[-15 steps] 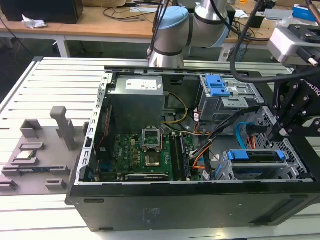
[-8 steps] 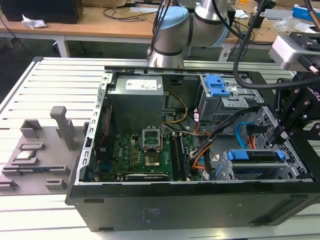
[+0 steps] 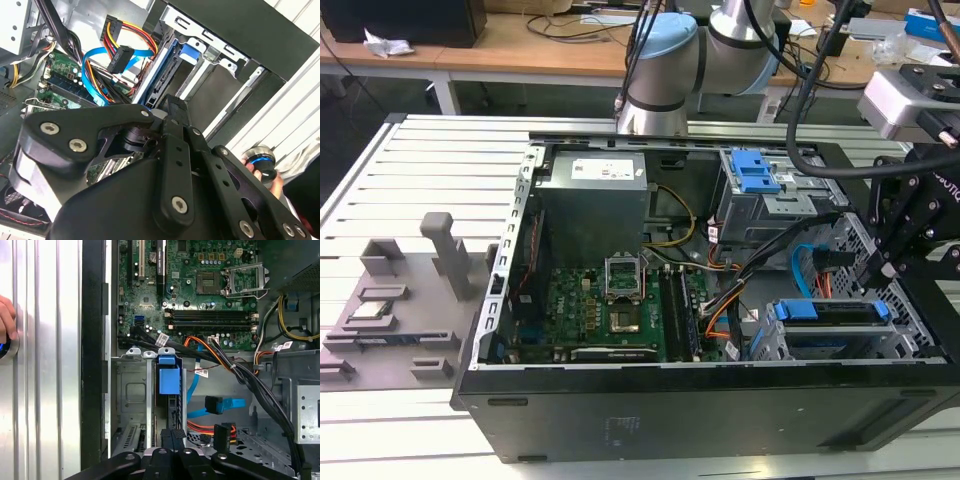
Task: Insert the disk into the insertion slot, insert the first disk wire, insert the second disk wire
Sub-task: 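Insert the first disk wire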
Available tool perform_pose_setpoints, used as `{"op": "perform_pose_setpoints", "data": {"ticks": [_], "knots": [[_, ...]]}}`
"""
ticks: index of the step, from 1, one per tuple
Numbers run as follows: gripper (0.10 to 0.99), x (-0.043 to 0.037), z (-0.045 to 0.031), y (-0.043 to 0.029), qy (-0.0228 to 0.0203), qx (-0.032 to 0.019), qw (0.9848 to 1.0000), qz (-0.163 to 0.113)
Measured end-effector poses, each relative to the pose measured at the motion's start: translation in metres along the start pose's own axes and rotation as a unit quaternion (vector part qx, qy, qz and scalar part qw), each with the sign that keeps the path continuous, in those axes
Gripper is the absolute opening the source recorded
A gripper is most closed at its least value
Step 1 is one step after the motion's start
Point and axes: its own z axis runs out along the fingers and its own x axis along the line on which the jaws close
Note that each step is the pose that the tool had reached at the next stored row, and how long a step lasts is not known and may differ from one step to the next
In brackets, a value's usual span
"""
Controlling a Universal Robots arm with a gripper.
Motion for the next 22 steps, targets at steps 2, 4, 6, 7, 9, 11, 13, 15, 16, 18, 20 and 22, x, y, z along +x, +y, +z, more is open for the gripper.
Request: {"op": "perform_pose_setpoints", "data": {"ticks": [2,4,6,7,9,11,13,15,16,18,20,22], "knots": [[0.106,0.0,0.0,0.0,0.0,0.0,1.0,0.0],[0.114,-0.0001,0.0,0.0,0.0,0.0,1.0,0.0],[0.235,-0.0001,0.0,0.0,0.0,0.0,1.0,0.0],[0.235,-0.0001,0.0,0.0,0.0,0.0,1.0,0.0],[0.302,-0.0013,0.0,-0.0005,0.0,0.0,1.0,0.0],[0.302,-0.0168,0.0017,-0.0015,0.0005,0.0,1.0,0.0],[0.302,-0.0288,0.0071,-0.002,0.0005,-0.0001,1.0,0.0],[0.302,-0.0416,0.0114,-0.0031,0.0006,-0.0001,1.0,0.0],[0.302,-0.0461,0.0126,-0.0039,0.0006,-0.0001,1.0,0.0],[0.302,-0.0501,0.0145,-0.0049,0.0008,-0.0001,1.0,0.0],[0.302,-0.0506,0.0179,-0.0052,0.0025,-0.0001,1.0,0.0],[0.302,-0.0507,0.0243,-0.0055,0.0056,0.0,1.0,0.0]]}}
